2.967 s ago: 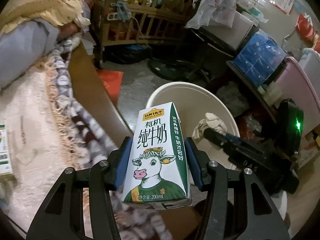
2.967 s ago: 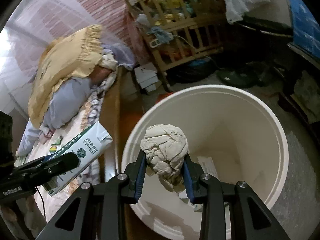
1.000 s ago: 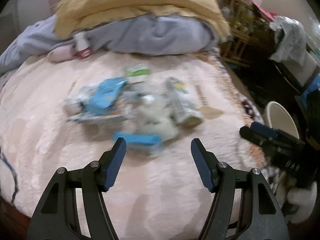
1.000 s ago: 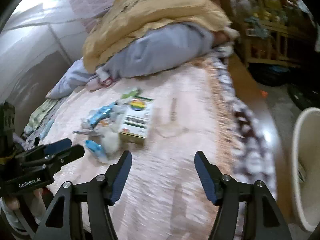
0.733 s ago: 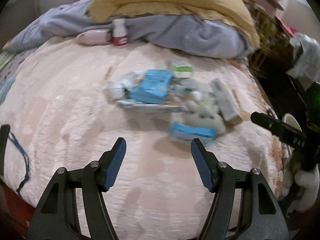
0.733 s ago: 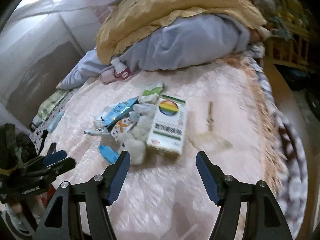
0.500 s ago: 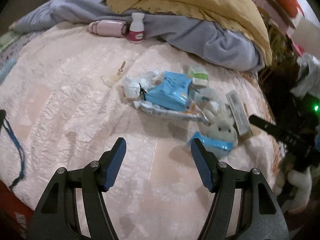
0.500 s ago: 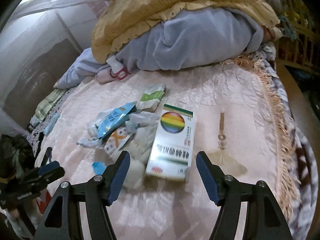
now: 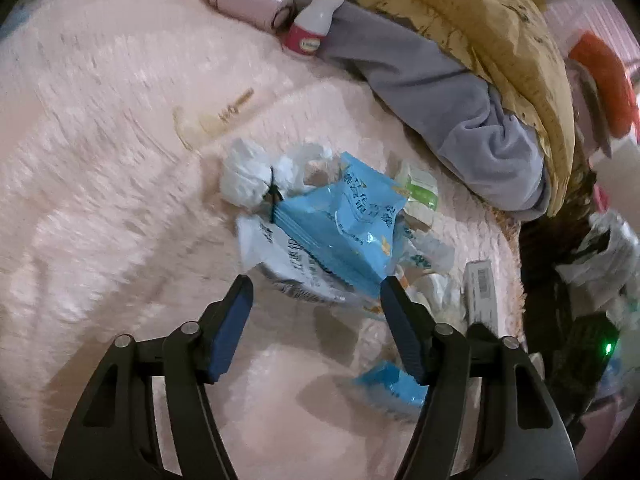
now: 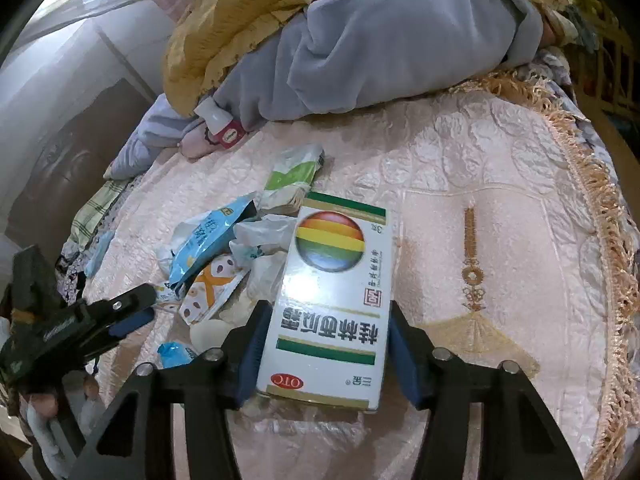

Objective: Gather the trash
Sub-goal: 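Grasp the white-orange snack bag with the left tool while the right grasps the white medicine box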

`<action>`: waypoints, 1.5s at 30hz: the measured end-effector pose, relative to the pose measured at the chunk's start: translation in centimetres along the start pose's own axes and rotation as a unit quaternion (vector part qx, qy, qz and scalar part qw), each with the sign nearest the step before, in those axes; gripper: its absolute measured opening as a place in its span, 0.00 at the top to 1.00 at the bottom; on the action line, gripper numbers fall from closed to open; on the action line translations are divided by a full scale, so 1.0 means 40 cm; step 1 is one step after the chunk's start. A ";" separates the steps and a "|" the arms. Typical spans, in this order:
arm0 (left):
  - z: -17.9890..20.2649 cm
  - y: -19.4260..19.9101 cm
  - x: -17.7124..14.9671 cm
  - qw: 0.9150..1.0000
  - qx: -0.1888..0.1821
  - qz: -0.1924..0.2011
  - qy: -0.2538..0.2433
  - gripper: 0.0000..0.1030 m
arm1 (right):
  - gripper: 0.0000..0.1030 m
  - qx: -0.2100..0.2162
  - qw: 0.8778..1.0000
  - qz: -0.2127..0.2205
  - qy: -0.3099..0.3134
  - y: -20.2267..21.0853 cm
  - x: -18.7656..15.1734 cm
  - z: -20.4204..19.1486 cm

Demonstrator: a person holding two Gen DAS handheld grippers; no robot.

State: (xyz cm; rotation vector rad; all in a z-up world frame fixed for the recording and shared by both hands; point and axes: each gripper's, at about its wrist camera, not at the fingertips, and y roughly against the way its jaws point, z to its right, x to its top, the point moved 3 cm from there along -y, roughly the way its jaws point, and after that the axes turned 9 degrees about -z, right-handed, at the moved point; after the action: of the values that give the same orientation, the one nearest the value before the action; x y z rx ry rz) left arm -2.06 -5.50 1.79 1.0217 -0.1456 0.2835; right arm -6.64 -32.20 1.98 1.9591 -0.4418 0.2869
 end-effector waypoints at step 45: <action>0.016 -0.017 -0.104 0.999 -0.018 -0.034 -0.033 0.50 | 0.48 -0.015 0.999 -0.008 0.047 0.108 -0.177 -0.033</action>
State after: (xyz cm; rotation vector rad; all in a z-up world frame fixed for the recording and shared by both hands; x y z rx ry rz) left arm -5.83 -7.06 0.51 0.9979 -0.1751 0.1837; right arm -14.89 -31.35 3.31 1.9111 -0.3677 0.3599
